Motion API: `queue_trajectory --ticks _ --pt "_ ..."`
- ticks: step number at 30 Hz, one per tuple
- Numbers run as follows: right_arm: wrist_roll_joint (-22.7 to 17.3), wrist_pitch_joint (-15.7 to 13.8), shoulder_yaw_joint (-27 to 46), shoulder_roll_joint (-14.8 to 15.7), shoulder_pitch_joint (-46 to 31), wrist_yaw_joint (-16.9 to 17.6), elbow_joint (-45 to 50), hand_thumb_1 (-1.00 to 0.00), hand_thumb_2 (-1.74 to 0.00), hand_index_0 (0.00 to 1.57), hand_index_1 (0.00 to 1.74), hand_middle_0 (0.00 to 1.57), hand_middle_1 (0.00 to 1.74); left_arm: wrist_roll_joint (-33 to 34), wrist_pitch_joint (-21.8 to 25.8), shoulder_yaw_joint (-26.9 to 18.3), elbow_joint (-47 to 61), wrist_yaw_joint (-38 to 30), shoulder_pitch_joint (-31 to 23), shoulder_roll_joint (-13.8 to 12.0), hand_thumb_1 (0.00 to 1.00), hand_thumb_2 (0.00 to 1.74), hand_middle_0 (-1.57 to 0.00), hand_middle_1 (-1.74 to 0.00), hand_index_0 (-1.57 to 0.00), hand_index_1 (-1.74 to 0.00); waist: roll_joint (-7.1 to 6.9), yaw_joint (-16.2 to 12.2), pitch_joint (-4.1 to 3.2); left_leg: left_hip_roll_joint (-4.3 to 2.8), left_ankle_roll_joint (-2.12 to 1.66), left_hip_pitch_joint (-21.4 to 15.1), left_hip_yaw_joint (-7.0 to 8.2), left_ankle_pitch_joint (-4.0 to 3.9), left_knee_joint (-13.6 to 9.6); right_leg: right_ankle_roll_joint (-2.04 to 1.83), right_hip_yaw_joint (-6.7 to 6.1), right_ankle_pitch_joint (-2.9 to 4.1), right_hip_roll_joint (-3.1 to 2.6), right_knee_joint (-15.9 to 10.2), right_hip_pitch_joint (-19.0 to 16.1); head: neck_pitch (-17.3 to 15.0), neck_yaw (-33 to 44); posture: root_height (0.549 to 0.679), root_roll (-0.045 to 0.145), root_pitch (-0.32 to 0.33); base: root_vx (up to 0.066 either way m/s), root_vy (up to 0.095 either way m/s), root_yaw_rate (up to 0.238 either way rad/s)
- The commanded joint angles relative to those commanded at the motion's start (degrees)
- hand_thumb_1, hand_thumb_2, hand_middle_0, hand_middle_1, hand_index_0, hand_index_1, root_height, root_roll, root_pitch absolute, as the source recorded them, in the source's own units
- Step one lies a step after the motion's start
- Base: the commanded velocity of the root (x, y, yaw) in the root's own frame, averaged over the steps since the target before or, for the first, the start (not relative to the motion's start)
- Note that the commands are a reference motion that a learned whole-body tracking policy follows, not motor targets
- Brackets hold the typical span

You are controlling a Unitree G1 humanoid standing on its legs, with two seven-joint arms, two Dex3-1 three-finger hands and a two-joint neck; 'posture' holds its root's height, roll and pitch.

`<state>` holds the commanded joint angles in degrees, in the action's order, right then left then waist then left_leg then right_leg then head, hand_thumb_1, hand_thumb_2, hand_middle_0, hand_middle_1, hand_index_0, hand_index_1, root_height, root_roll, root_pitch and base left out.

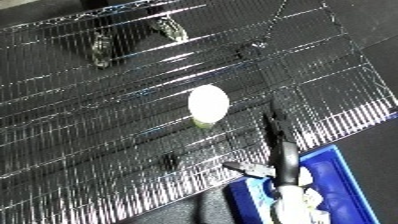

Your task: Pick up the object and place it into the box

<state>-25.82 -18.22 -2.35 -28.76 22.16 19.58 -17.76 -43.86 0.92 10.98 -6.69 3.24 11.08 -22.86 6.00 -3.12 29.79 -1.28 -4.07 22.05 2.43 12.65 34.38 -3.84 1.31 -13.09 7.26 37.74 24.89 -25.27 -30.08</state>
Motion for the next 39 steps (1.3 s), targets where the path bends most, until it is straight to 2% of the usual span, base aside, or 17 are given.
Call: queue_trajectory --ticks 5,9,14,23,30,39 --pt "0.42 1.39 -0.22 -0.69 3.0 -0.04 0.43 0.0 0.0 0.0 0.0 0.0 0.0 -0.3 -0.01 1.02 0.31 -0.56 0.5 0.03 1.0 1.74 -1.57 -1.74 -1.57 -1.74 0.6 0.07 0.0 -0.04 -0.05 1.77 0.21 -0.19 0.64 0.22 0.03 -0.25 0.0 1.04 2.07 -0.65 -0.45 0.651 0.085 0.057 0.007 -0.018 0.015" --pt "1.0 2.34 -0.69 -0.97 4.98 -0.17 0.89 0.0 0.0 0.0 0.0 0.0 0.0 -0.68 0.06 1.73 0.51 -1.31 0.79 -0.08 1.0 1.74 -1.57 -1.74 -1.57 -1.74 0.9 0.3 0.0 -0.18 -0.16 3.09 0.2 -0.67 0.89 0.33 0.12 -0.42 -0.17 1.76 3.6 0.45 -0.53 0.649 0.085 0.072 0.007 -0.031 0.019" --pt "1.11 3.31 -1.24 -1.44 7.34 -1.1 1.04 0.0 0.0 0.0 0.0 0.0 0.0 -0.7 0.15 2.09 0.74 -1.77 1.23 0.02 1.0 1.74 -1.57 -1.74 -1.57 -1.74 0.9 0.76 0.0 -0.32 -0.14 4.65 0.17 -0.86 1.19 0.43 0.31 -0.48 -0.44 2.48 5.22 2.07 -0.38 0.647 0.086 0.089 -0.003 -0.026 0.007" --pt "-0.3 4.79 -2.73 -1.99 12.85 -2.4 -0.76 0.0 0.0 0.0 0.0 0.0 0.0 -0.66 -0.35 2.61 0.87 -2.33 2.53 0.05 1.0 1.74 -1.57 -1.74 -1.57 -1.74 0.88 2.05 0.0 -0.35 0.14 7.36 -0.13 -0.08 2.52 0.47 0.7 -0.43 -0.63 3.97 7.82 4.08 -1.89 0.644 0.083 0.113 -0.007 -0.02 0.041" --pt "-0.77 5.03 -4.16 -1.94 16.24 -2.96 -3.36 0.0 0.0 0.0 0.0 0.0 0.0 -1.08 0.09 3.11 1.19 -3.72 3.5 -0.21 1.0 1.74 -1.57 -1.74 -1.57 -1.74 1.23 2.99 0.0 0.03 0.46 9.06 -0.34 0.46 3.15 0.35 0.9 -0.15 -0.34 4.47 9.41 6.47 -2.31 0.642 0.081 0.128 0.0 0.007 0.051" --pt "-2.65 4.39 -6.36 -2.32 21.27 -2.86 -8.93 0.0 0.0 0.0 0.0 0.0 0.0 -1.77 0.29 2.52 1.23 -5.57 5.66 -1.31 1.0 1.74 -1.57 -1.74 -1.57 -1.74 1.69 4.48 0.0 0.57 0.83 11.17 -0.68 0.62 3.44 0.1 1.42 0.01 -0.01 5.49 11.88 9.37 -3.87 0.638 0.075 0.152 -0.014 0.003 0.066"
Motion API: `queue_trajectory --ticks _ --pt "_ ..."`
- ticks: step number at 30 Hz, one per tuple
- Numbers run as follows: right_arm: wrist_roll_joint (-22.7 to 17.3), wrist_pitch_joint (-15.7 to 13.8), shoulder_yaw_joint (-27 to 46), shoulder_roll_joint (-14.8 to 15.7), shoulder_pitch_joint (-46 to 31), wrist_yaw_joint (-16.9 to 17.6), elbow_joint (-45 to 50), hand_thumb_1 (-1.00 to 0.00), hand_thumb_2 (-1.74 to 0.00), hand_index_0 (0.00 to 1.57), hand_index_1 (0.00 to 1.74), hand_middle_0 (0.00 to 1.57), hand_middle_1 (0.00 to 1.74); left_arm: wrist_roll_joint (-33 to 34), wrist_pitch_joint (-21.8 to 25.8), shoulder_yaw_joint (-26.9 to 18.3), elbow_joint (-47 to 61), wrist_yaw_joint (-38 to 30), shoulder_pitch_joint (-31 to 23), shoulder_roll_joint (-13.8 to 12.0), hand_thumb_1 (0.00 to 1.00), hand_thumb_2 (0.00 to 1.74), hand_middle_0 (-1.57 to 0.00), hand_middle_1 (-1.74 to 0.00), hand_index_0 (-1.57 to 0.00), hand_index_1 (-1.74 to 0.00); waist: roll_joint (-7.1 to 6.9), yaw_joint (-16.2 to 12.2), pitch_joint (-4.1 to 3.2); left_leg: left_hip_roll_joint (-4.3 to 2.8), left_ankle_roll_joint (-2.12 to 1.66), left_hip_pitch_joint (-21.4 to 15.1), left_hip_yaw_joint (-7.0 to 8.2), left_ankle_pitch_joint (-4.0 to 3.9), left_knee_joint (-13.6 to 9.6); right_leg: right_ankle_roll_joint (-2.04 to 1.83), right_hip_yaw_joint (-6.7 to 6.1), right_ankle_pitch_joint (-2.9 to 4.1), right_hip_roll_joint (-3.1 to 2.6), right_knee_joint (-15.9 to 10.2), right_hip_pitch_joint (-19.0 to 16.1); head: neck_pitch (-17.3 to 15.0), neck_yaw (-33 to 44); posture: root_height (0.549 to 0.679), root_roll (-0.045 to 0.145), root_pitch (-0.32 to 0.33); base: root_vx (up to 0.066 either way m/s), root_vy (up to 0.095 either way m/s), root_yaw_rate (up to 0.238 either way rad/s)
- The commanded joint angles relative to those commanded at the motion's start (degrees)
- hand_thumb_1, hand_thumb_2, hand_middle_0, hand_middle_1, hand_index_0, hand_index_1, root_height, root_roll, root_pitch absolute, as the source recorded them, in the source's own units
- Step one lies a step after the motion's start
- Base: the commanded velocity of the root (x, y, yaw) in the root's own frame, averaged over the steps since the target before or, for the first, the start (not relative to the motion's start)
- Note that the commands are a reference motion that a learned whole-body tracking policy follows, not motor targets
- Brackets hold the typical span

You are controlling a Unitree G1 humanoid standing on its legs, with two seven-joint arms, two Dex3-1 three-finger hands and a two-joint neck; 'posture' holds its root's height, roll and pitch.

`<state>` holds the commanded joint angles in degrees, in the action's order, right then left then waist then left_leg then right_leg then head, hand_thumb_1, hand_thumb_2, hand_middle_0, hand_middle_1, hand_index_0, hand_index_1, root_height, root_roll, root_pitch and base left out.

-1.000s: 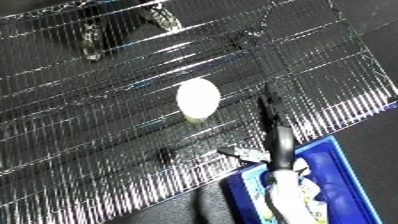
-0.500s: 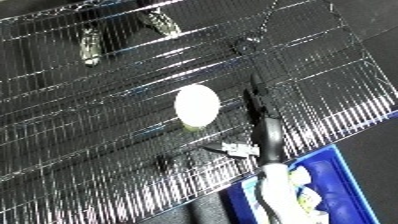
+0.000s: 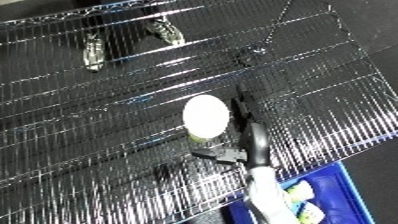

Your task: Pick up the object and place it into the box

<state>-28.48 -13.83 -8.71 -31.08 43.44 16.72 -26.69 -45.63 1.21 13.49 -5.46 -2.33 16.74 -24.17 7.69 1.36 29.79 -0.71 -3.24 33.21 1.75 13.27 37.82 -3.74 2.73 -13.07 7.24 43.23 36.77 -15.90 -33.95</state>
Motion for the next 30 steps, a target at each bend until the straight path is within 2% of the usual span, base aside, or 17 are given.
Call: queue_trajectory --ticks 5,11,17,25,30 --pt "-0.65 -0.02 -1.16 -0.17 1.76 0.1 -2.41 0.0 0.0 0.0 0.0 0.0 0.0 -0.46 -0.42 0.13 0.48 -0.03 0.81 -0.44 1.0 1.74 -1.57 -1.74 -1.57 -1.74 0.08 0.52 0.0 0.15 0.24 1.16 -0.08 0.01 0.04 -0.09 0.26 0.08 0.05 0.29 1.21 1.51 -0.48 0.637 0.071 0.167 -0.024 0.002 0.032" --pt "-2.32 -0.25 -2.2 -0.52 3.77 0.03 -6.4 -0.3 -0.52 0.47 0.52 0.47 0.52 -0.65 -0.52 0.41 0.46 -0.3 1.64 -0.86 1.0 1.74 -1.57 -1.74 -1.57 -1.74 0.1 1.17 0.0 0.43 0.48 2.08 -0.46 0.07 0.12 -0.18 0.61 0.17 0.07 0.64 2.08 2.12 -1.16 0.635 0.066 0.177 -0.025 -0.009 0.025" --pt "-2.72 -0.56 -2.71 -0.67 5.03 0.23 -8.79 -0.6 -1.04 0.94 1.04 0.94 1.04 -0.98 -0.34 0.63 0.49 -0.37 2.1 -1.09 1.0 1.74 -1.57 -1.74 -1.57 -1.74 0.22 1.44 0.0 0.68 0.57 2.14 -0.55 -0.03 -0.4 -0.2 0.85 0.28 0.04 0.32 2.23 2.88 -1.25 0.635 0.063 0.182 -0.028 0.004 0.016" --pt "-1.77 -1.73 -2.65 -0.61 3.78 1.58 -8.02 -0.6 -1.04 0.94 1.04 0.94 1.04 -1.09 0.0 0.25 0.69 0.15 1.89 -1.34 1.0 1.74 -1.57 -1.74 -1.57 -1.74 -0.44 1.18 0.0 0.6 0.56 0.22 -0.61 -0.3 -2.08 -0.29 1.06 0.6 -0.2 -1.34 0.45 3.17 -1.37 0.639 0.06 0.174 -0.038 -0.001 -0.019" --pt "0.56 -2.33 -1.35 -0.87 1.44 3.04 -3.12 -0.6 -1.04 0.94 1.04 0.94 1.04 -0.61 0.4 -0.36 0.48 1.04 0.86 -1.24 1.0 1.74 -1.57 -1.74 -1.57 -1.74 -1.32 0.26 0.0 0.34 0.46 -2.31 -0.58 -0.55 -3.77 -0.44 0.9 1.01 -0.68 -3.35 -1.88 2.66 -0.88 0.643 0.058 0.157 -0.054 0.005 -0.091"
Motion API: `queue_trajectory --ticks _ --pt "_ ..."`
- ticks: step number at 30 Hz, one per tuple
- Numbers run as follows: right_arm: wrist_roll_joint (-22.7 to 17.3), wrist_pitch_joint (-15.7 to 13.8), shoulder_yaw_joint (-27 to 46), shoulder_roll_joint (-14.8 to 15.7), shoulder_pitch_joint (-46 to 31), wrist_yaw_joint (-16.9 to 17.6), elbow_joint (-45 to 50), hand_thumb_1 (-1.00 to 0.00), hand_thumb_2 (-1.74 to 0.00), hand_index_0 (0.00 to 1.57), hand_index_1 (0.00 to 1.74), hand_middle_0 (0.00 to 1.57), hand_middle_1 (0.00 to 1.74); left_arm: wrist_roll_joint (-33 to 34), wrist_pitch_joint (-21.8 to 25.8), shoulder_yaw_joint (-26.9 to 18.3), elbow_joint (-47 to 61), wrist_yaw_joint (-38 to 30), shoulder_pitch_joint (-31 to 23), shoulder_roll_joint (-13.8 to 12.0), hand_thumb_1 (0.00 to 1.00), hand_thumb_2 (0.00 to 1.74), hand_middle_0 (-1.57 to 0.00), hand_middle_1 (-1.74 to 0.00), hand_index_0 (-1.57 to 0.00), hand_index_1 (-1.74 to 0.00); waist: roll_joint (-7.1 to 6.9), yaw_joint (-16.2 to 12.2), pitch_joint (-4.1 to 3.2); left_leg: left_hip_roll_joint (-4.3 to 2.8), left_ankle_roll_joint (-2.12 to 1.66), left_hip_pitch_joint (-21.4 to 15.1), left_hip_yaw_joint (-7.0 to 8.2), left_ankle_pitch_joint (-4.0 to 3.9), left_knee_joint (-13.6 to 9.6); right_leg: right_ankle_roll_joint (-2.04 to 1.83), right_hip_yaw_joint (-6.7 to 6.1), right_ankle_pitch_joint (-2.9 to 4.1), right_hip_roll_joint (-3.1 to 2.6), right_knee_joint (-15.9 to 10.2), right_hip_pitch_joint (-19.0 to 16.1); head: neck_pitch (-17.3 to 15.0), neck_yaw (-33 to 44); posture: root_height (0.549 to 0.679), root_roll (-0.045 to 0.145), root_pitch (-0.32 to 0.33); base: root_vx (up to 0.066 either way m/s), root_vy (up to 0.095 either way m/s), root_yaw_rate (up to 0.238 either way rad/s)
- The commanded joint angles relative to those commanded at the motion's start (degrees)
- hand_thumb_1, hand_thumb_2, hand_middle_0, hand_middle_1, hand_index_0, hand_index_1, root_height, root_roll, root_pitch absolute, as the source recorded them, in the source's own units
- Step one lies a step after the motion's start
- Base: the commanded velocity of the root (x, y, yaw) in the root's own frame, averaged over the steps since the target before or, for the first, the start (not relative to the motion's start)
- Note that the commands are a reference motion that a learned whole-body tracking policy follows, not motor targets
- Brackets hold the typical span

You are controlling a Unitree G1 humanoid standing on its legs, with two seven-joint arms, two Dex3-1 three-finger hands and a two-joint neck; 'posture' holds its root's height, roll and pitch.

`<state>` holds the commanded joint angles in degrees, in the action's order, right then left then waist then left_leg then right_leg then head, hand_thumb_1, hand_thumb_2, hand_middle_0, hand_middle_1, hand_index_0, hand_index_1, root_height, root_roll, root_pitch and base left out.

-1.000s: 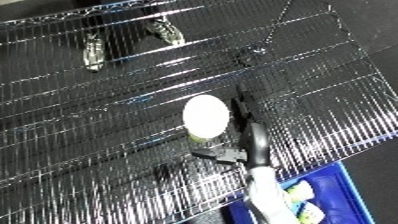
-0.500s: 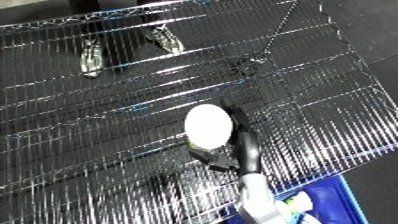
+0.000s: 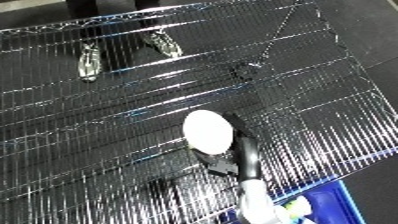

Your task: Pick up the object and place it into the box

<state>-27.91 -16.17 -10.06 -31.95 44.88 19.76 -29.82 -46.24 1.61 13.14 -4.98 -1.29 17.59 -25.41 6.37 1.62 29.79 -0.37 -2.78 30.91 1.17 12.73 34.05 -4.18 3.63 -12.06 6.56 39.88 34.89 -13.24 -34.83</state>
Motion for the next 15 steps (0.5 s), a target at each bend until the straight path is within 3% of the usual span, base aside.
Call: queue_trajectory --ticks 7,15 --pt "4.06 0.85 3.92 0.07 -6.19 2.66 10.47 -0.6 -1.04 0.94 1.04 0.94 1.04 0.95 1.01 -1.56 -0.34 1.56 -2.27 0.61 1.0 1.74 -1.57 -1.74 -1.57 -1.74 -1.3 -2.21 0.0 -0.56 -0.17 -3.75 0.46 0.16 -1.5 -0.19 -0.77 0.34 -0.76 -2.36 -3.37 1.18 1.0 0.648 0.056 0.128 -0.053 0.029 -0.151" --pt "6.4 1.22 8.04 -0.12 -14.37 4.88 17.85 -0.6 -1.04 0.94 1.04 0.94 1.04 1.67 1.5 -3.32 -0.06 3.36 -3.92 1.03 1.0 1.74 -1.57 -1.74 -1.57 -1.74 -2.08 -4.99 0.0 -1.26 -0.48 -8.54 1.94 0.4 -3.11 -0.47 -1.64 1.07 -0.48 -5.47 -7.68 2.64 -0.33 0.655 0.058 0.092 -0.061 0.039 -0.163"
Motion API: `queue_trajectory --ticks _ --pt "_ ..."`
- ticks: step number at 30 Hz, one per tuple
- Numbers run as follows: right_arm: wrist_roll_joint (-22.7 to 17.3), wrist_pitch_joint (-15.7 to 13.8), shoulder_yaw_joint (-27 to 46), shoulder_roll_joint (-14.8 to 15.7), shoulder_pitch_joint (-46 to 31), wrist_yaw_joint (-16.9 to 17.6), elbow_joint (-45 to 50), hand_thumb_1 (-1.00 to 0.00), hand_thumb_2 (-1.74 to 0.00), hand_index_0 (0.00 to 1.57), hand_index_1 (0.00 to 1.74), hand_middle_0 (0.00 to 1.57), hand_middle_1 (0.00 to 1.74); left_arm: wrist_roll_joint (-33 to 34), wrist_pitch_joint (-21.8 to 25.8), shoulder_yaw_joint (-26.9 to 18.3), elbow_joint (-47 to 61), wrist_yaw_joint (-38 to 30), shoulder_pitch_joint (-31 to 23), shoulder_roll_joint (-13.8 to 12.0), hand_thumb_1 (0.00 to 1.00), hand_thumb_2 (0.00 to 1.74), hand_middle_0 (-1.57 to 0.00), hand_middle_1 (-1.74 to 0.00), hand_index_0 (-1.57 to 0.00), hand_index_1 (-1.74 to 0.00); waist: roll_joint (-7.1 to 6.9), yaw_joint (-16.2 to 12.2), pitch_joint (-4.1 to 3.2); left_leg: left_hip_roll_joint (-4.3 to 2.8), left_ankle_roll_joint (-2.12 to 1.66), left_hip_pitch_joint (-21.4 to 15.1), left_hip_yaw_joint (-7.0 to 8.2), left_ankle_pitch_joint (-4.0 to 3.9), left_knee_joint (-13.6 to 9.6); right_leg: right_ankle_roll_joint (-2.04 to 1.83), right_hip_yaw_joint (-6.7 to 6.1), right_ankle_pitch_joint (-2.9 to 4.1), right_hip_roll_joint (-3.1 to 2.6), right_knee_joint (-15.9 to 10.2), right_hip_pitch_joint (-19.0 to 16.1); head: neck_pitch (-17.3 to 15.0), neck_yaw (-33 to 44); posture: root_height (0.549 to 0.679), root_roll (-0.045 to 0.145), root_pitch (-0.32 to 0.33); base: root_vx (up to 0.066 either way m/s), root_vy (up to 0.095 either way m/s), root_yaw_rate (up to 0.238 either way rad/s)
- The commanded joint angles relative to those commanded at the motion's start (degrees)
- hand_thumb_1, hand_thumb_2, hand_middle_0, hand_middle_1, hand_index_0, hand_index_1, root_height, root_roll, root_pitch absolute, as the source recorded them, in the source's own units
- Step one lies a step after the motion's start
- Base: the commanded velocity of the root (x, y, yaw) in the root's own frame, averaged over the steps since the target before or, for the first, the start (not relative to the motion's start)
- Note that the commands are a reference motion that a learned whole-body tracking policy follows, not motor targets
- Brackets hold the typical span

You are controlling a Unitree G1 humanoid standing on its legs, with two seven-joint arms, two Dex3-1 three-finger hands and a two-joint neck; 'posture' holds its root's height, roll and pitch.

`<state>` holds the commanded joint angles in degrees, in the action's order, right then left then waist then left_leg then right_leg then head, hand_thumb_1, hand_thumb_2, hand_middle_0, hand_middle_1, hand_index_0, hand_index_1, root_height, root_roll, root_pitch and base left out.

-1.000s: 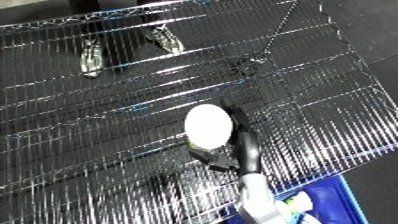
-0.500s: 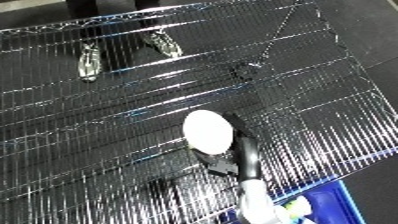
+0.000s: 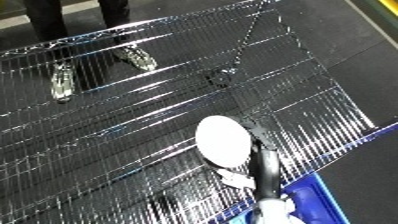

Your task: Pick up the object and place it into the box

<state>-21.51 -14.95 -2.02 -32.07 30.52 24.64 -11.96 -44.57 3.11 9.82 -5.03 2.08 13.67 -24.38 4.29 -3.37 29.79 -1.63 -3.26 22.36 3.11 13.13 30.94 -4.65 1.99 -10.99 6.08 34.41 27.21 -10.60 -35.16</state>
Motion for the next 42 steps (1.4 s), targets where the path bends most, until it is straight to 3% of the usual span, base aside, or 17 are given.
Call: queue_trajectory --ticks 6,12,13,17,20,23,27,33,39,42 --pt "1.7 -0.32 3.82 -0.9 -6.94 2.55 3.86 -0.6 -1.04 0.94 1.04 0.94 1.04 0.13 0.45 -1.24 0.64 0.79 -1.09 0.16 1.0 1.74 -1.57 -1.74 -1.57 -1.74 0.24 -2.72 0.0 -0.49 -0.25 -3.82 1.96 -0.05 -1.88 -0.52 -1.0 0.97 0.57 -2.94 -2.83 0.93 -1.98 0.659 0.062 0.07 -0.082 0.059 -0.196" --pt "1.02 -1.59 7.31 -1.71 -12.51 3.11 5.06 -0.6 -1.04 0.94 1.04 0.94 1.04 0.43 0.89 -1.74 0.28 1.46 -1.46 0.89 1.0 1.74 -1.57 -1.74 -1.57 -1.74 1.13 -5.86 0.0 -1.18 -0.46 -6.71 3.9 0.34 -2.58 -0.87 -2.54 1.37 1.09 -4.53 -4.46 0.11 -3.0 0.661 0.069 0.053 -0.073 0.076 -0.21" --pt "0.75 -1.81 7.87 -1.84 -13.43 3.0 5.26 -0.6 -1.04 0.94 1.04 0.94 1.04 0.44 1.01 -1.77 0.3 1.5 -1.51 1.06 1.0 1.74 -1.57 -1.74 -1.57 -1.74 1.4 -6.4 0.0 -1.27 -0.49 -7.21 4.27 0.4 -2.73 -0.97 -2.83 1.49 1.28 -4.83 -4.64 -0.55 -3.17 0.661 0.07 0.051 -0.066 0.103 -0.207" --pt "-1.57 -3.04 9.77 -2.15 -16.11 2.33 4.97 -0.6 -1.04 0.94 1.04 0.94 1.04 0.2 2.12 -1.5 -0.44 1.41 -1.33 2.35 1.0 1.74 -1.57 -1.74 -1.57 -1.74 2.78 -8.71 0.0 -1.57 -0.75 -9.32 5.68 0.6 -3.37 -1.38 -4.22 1.93 2.14 -6.23 -5.56 -8.53 -4.69 0.662 0.079 0.04 -0.054 0.133 -0.251" --pt "-3.59 -4.7 11.02 -1.79 -18.21 1.11 3.55 -0.6 -1.04 0.94 1.04 0.94 1.04 0.08 2.97 -0.95 -1.41 1.5 -1.21 3.61 1.0 1.74 -1.57 -1.74 -1.57 -1.74 3.68 -10.22 0.0 -1.81 -1.04 -10.91 6.4 0.71 -3.39 -1.61 -5.36 2.09 2.61 -7.14 -6.64 -11.3 -5.82 0.663 0.085 0.027 0.009 0.119 -0.235" --pt "-4.68 -5.64 11.76 -1.4 -20.08 0.1 2.2 -0.6 -1.04 0.94 1.04 0.94 1.04 -0.03 3.57 -0.47 -2.09 1.35 -1.29 4.53 1.0 1.74 -1.57 -1.74 -1.57 -1.74 4.19 -11.25 0.0 -2.05 -1.2 -12.38 7.03 0.95 -3.66 -1.84 -6.1 2.17 2.9 -7.97 -7.72 -12.54 -6.48 0.664 0.088 0.016 0.033 0.072 -0.169" --pt "-6.71 -6.41 12.65 -0.91 -21.87 -0.71 0.66 -0.6 -1.04 0.94 1.04 0.94 1.04 -0.02 4.16 -0.3 -2.55 1.18 -1.32 5.43 1.0 1.74 -1.57 -1.74 -1.57 -1.74 4.61 -12.18 0.0 -2.23 -1.15 -13.97 7.89 1.58 -4.53 -2.15 -6.63 2.29 3.07 -9.05 -8.8 -12.51 -7.83 0.665 0.09 0.01 0.013 0.048 -0.121" --pt "-11.0 -7.99 12.8 0.62 -23.34 -1.92 -1.62 -0.3 -0.52 0.47 0.52 0.47 0.52 -0.21 5.07 -0.03 -3.05 1.19 -1.6 6.18 1.0 1.74 -1.57 -1.74 -1.57 -1.74 5.26 -12.98 0.0 -2.35 -1.05 -15.07 8.43 1.76 -5.2 -2.24 -6.88 2.18 2.83 -9.58 -9.48 -12.48 -10.65 0.666 0.091 0.009 -0.006 0.026 -0.04" --pt "-11.66 -9.44 12.7 1.13 -23.68 -2.25 -3.15 0.0 0.0 0.0 0.0 0.0 0.0 -0.37 5.4 0.09 -3.72 1.38 -1.57 6.59 1.0 1.74 -1.57 -1.74 -1.57 -1.74 5.87 -13.47 0.0 -2.33 -1.22 -15.81 8.41 1.59 -5.47 -2.2 -6.84 2.19 2.63 -9.84 -10.0 -13.06 -13.11 0.666 0.091 0.004 0.008 0.017 -0.002" --pt "-11.5 -9.71 13.07 0.95 -23.7 -2.68 -3.45 0.0 0.0 0.0 0.0 0.0 0.0 -0.81 5.64 0.15 -4.16 1.63 -1.64 6.78 1.0 1.74 -1.57 -1.74 -1.57 -1.74 6.2 -13.71 0.0 -2.31 -1.39 -16.24 8.41 1.41 -5.72 -2.22 -6.85 2.15 2.6 -10.1 -10.41 -13.45 -13.27 0.667 0.091 0.001 0.025 0.03 -0.014"
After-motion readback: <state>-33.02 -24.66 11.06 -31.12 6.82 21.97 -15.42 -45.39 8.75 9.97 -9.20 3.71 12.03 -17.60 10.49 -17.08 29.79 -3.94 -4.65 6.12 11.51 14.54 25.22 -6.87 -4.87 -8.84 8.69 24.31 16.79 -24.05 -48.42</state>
